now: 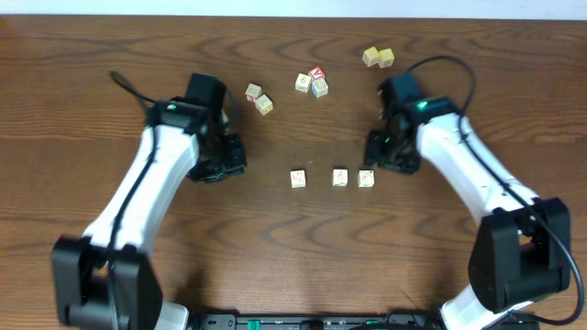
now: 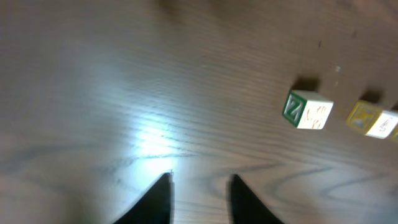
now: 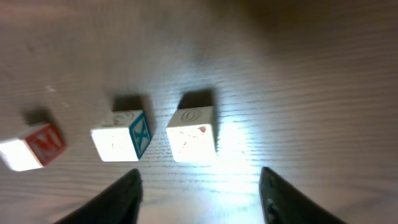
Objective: Lift 3 blocks
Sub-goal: 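Move the left gripper forward to the left end of the block row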
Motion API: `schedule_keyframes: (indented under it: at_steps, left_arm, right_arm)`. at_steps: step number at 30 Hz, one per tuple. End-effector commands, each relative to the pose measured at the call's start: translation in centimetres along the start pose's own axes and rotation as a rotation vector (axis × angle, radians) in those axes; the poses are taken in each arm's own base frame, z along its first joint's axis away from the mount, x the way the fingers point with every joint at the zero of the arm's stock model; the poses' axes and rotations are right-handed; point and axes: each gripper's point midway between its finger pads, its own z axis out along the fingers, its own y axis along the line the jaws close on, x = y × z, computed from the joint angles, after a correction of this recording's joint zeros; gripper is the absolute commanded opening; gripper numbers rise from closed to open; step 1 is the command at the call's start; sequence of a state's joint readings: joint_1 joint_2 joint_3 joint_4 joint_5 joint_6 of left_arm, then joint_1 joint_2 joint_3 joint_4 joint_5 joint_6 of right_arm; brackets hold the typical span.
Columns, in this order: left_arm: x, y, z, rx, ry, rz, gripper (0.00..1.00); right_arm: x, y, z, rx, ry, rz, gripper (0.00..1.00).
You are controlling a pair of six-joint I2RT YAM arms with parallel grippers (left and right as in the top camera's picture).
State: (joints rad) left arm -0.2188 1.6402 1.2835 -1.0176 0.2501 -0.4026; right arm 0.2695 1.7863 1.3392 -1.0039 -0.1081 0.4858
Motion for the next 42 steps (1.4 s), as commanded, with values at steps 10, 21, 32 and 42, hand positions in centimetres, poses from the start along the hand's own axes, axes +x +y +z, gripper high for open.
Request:
schedule_keyframes:
  at_steps: [10, 21, 32, 42]
  left_arm:
    - [1.3, -4.0, 9.3, 0.031, 0.185, 0.089, 0.1]
    - [1.2, -5.5, 12.3, 0.066, 0.2, 0.095, 0.08]
    - [1.0, -7.9, 12.8, 0.101, 0.151, 0.097, 0.07]
    - [1.1, -8.8, 13.0, 0.113, 0.138, 0.104, 0.08]
  right_arm:
    - [0.4, -4.3, 1.0, 0.032, 0.045, 0.108, 0.01]
    - [1.4, -4.0, 5.6, -0.054, 0.017, 0.156, 0.01]
    - [1.5, -3.0, 6.9, -0.116, -0.006, 0.165, 0.01]
    - [1.8, -1.5, 7.0, -0.128, -0.013, 0.143, 0.01]
